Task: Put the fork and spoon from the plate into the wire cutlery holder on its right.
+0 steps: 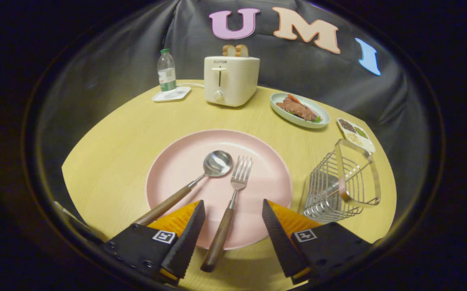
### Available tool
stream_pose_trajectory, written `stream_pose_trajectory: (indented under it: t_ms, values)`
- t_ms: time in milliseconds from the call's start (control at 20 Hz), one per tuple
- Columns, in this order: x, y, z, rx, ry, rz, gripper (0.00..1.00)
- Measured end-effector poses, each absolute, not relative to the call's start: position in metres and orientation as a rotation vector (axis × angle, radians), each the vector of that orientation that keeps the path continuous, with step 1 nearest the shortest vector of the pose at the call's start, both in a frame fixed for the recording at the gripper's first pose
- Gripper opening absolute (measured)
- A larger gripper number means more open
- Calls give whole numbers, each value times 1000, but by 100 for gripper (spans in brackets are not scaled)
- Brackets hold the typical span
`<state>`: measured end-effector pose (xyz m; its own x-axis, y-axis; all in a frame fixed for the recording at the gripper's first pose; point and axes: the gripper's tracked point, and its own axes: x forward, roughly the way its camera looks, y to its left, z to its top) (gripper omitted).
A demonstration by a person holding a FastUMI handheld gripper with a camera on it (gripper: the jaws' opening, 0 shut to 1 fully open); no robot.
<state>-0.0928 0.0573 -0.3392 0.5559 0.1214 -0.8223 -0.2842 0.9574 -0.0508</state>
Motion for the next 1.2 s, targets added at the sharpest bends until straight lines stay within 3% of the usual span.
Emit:
stream_pose_trajectory:
  t_ms: [400, 500, 650, 900, 1200]
  values:
    - [-103, 60, -347, -202, 1011, 256, 34]
    - [-105, 62, -347, -190, 1031, 260, 34]
    - [-101, 54, -347, -192, 1026, 230, 18]
    - [-103, 51, -345, -186, 1040, 203, 9]
    - [-105, 44, -337, -205, 1089, 198, 9]
